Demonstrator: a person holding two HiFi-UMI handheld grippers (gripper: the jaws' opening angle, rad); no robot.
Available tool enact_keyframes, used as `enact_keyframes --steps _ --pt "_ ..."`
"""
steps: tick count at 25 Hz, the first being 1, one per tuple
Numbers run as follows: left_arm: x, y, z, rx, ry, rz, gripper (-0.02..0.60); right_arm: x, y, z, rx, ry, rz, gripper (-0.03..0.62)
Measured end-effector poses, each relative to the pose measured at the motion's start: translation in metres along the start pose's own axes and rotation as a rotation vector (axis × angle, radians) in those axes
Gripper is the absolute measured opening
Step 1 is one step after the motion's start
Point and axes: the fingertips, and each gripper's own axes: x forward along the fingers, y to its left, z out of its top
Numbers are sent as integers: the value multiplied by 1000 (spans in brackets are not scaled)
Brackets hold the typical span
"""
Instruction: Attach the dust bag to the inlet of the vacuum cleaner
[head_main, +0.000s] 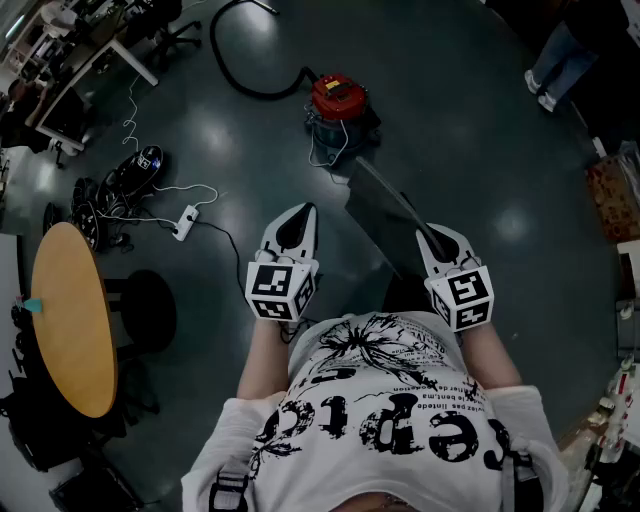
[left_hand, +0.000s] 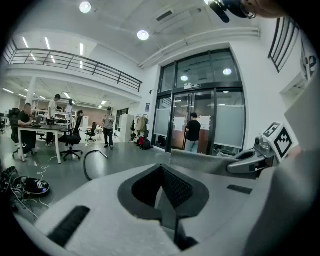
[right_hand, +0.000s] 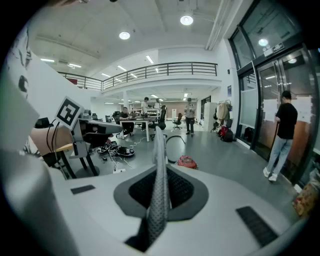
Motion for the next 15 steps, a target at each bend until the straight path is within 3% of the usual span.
enact_keyframes --steps 5,11,15 --pt "73 -8 17 -33 4 79 2 34 -76 14 -44 19 87 21" --pt "165 -13 61 -59 -7 207 2 73 -176 60 -133 23 217 22" --pt "220 -16 67 -102 -11 280 2 102 -241 69 -157 37 275 21"
